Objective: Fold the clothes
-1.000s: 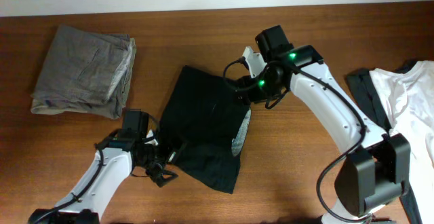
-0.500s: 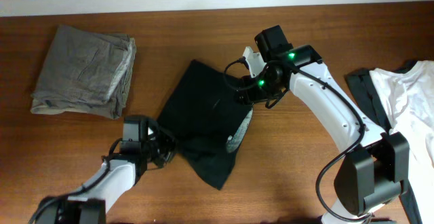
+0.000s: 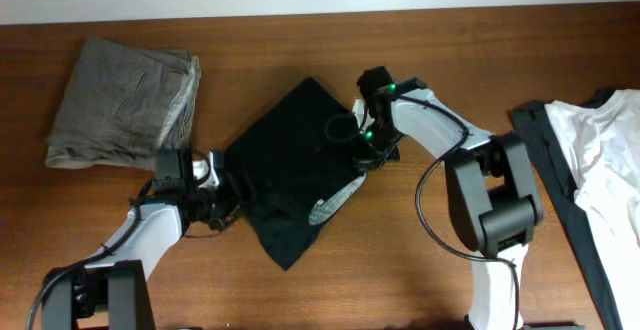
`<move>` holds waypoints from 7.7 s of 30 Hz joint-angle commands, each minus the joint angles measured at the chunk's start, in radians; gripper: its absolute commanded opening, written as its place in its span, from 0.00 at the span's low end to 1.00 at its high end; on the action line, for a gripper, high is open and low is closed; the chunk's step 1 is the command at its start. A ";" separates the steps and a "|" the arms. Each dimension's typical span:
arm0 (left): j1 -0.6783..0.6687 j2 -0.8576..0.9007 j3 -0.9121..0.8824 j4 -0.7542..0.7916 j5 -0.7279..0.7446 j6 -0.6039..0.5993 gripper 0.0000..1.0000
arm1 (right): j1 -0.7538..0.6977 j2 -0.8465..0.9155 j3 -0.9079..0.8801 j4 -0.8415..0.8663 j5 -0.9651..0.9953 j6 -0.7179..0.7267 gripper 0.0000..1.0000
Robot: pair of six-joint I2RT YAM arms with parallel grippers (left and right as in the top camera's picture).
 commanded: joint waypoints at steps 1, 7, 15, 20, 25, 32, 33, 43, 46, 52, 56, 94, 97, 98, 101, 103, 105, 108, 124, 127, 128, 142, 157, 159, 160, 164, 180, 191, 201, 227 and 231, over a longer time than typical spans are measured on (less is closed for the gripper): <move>0.000 0.029 -0.024 -0.029 0.024 -0.042 0.96 | 0.005 0.059 -0.011 0.002 -0.013 0.050 0.04; -0.010 0.203 -0.083 0.360 0.047 -0.305 0.93 | 0.005 0.058 -0.011 0.005 -0.013 0.049 0.04; -0.117 0.281 -0.083 0.546 0.044 -0.362 0.07 | 0.005 0.058 -0.011 -0.007 -0.013 0.048 0.04; -0.117 0.228 -0.073 0.688 0.146 -0.301 0.01 | 0.003 -0.041 0.018 -0.103 0.000 -0.036 0.04; -0.061 0.063 0.104 0.784 0.279 -0.369 0.01 | -0.026 -0.260 0.180 -0.230 0.060 -0.091 0.05; 0.128 0.060 0.520 0.729 0.042 -0.452 0.01 | -0.074 -0.375 0.256 -0.275 0.059 -0.091 0.12; 0.163 0.084 0.566 0.730 0.014 -0.452 0.01 | -0.074 -0.375 0.256 -0.283 0.059 -0.091 0.12; 0.302 0.455 0.839 0.741 -0.029 -0.441 0.00 | -0.074 -0.375 0.256 -0.326 0.059 -0.091 0.12; 0.330 0.512 0.839 0.748 0.002 -0.441 0.00 | -0.074 -0.375 0.256 -0.327 0.059 -0.091 0.11; 0.406 0.504 0.839 0.740 0.149 -0.441 0.01 | -0.074 -0.375 0.256 -0.326 0.059 -0.091 0.12; 0.440 0.504 0.839 0.465 0.196 -0.310 0.01 | -0.074 -0.375 0.256 -0.325 0.060 -0.091 0.12; 0.372 0.363 0.839 -0.456 -0.443 0.620 0.01 | -0.074 -0.375 0.256 -0.299 0.085 -0.105 0.15; 0.356 0.496 0.839 -0.507 -0.448 0.619 0.01 | -0.074 -0.375 0.256 -0.305 0.085 -0.106 0.15; 0.356 0.528 0.839 -0.517 -0.448 0.620 0.01 | -0.074 -0.375 0.256 -0.303 0.085 -0.106 0.15; 0.357 0.518 0.844 -0.518 -0.449 0.623 0.01 | -0.074 -0.375 0.256 -0.303 0.085 -0.106 0.15; 0.357 0.485 0.873 -0.551 -0.447 0.623 0.02 | -0.074 -0.375 0.256 -0.303 0.085 -0.106 0.15; 0.357 0.414 0.951 -0.649 -0.447 0.623 0.05 | -0.074 -0.375 0.256 -0.304 0.085 -0.106 0.15; 0.356 0.310 1.075 -0.775 -0.448 0.623 0.19 | -0.074 -0.375 0.256 -0.304 0.085 -0.106 0.15; 0.312 -0.398 1.256 -1.254 -0.440 0.715 0.99 | -0.075 -0.991 0.265 -0.249 0.272 -0.106 0.99; 0.301 -0.453 1.256 -1.271 -0.440 0.713 0.99 | -0.075 -1.038 0.265 -0.247 0.271 -0.106 0.99; 0.301 -0.472 1.256 -1.276 -0.441 0.713 0.99 | -0.075 -1.046 0.265 -0.252 0.271 -0.106 0.99; 0.301 -0.507 1.256 -1.393 -0.441 0.713 0.99 | -0.074 -0.985 0.264 -0.343 0.258 -0.101 0.99; 0.301 -0.507 1.256 -1.416 -0.441 0.713 0.99 | -0.310 -1.397 -0.349 0.156 0.364 -0.285 0.99; 0.301 -0.507 1.256 -1.416 -0.441 0.713 0.99 | -0.332 -1.493 -0.518 0.164 0.364 -0.285 0.99; 0.301 -0.507 1.256 -1.416 -0.441 0.713 0.99 | -0.338 -1.582 -0.654 0.187 0.365 -0.286 0.99; 0.301 -0.507 1.256 -1.416 -0.441 0.713 0.99 | -0.338 -1.761 -0.933 0.397 0.380 -0.286 0.99; 0.301 -0.507 1.256 -1.416 -0.441 0.713 0.99 | -0.335 -2.160 -1.551 0.898 0.266 -0.285 0.99; 0.301 -0.507 1.256 -1.416 -0.441 0.713 0.99 | -0.335 -2.158 -1.551 0.901 0.266 -0.285 0.99; 0.301 -0.507 1.256 -1.416 -0.441 0.713 0.99 | -0.335 -2.158 -1.551 0.901 0.266 -0.285 0.99; 0.117 -0.895 0.242 -0.311 -0.317 0.717 0.99 | -0.335 -2.158 -1.551 0.901 0.266 -0.285 0.99; 0.062 -1.046 0.034 -0.189 -0.333 0.720 0.99 | -0.335 -2.158 -1.551 0.901 0.266 -0.285 0.99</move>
